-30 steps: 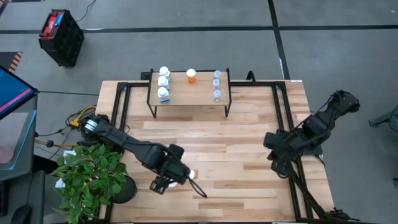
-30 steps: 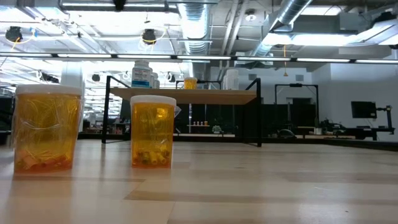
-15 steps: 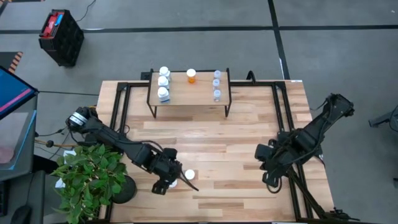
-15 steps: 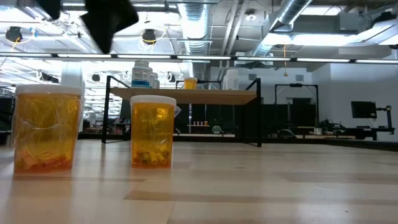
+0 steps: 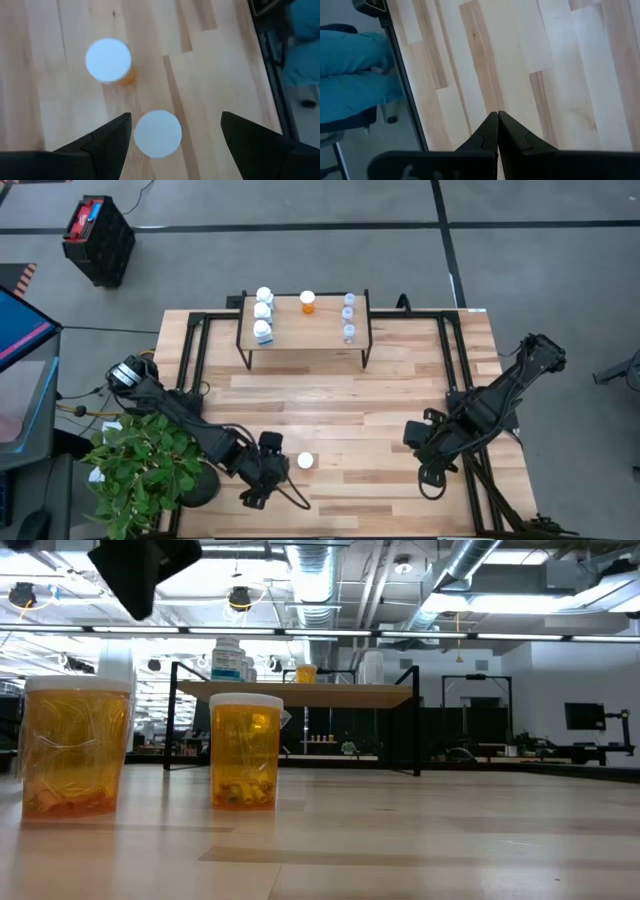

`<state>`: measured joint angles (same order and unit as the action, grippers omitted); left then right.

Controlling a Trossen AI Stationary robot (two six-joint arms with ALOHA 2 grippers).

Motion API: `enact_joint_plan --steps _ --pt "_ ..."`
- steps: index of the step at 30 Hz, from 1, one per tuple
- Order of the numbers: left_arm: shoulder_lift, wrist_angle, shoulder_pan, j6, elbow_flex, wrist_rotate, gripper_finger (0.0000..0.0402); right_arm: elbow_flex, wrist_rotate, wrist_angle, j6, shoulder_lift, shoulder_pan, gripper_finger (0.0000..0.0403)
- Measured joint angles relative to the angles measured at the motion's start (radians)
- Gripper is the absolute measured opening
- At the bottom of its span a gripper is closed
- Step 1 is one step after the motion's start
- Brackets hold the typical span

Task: Pick and place medicine bottles onto shelf by color
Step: Put the left orange pill bottle on the shelf aligned with the other orange pill bottle

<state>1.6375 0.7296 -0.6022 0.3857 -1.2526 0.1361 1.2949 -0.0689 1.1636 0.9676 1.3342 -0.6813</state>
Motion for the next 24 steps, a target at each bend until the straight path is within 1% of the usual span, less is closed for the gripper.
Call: enact_joint_plan --steps 3,7,10,15,19,24 --pt "0.008 -0.005 0.006 0.045 -0.001 -0.004 0.0296 0.000 0.000 0.002 0.000 -0.002 0.002 0.0026" --pt "0.044 -0.014 0.006 0.095 -0.002 -0.048 0.0308 0.000 0.000 0.001 0.000 -0.002 0.002 0.0026" --pt "0.084 -0.001 0.005 0.092 -0.001 -0.075 0.0320 0.000 0.001 0.001 0.000 -0.002 0.002 0.0026" --pt "0.100 -0.001 0.005 0.081 -0.002 -0.094 0.0337 0.000 0.001 0.000 0.000 -0.002 0.002 0.0026" --pt "0.100 -0.003 0.007 0.077 -0.014 -0.086 0.0338 0.000 0.002 0.000 0.000 -0.002 0.002 0.0026" --pt "0.099 0.011 0.007 0.040 -0.027 -0.035 0.0339 0.000 0.002 0.000 0.000 -0.002 0.002 0.0026"
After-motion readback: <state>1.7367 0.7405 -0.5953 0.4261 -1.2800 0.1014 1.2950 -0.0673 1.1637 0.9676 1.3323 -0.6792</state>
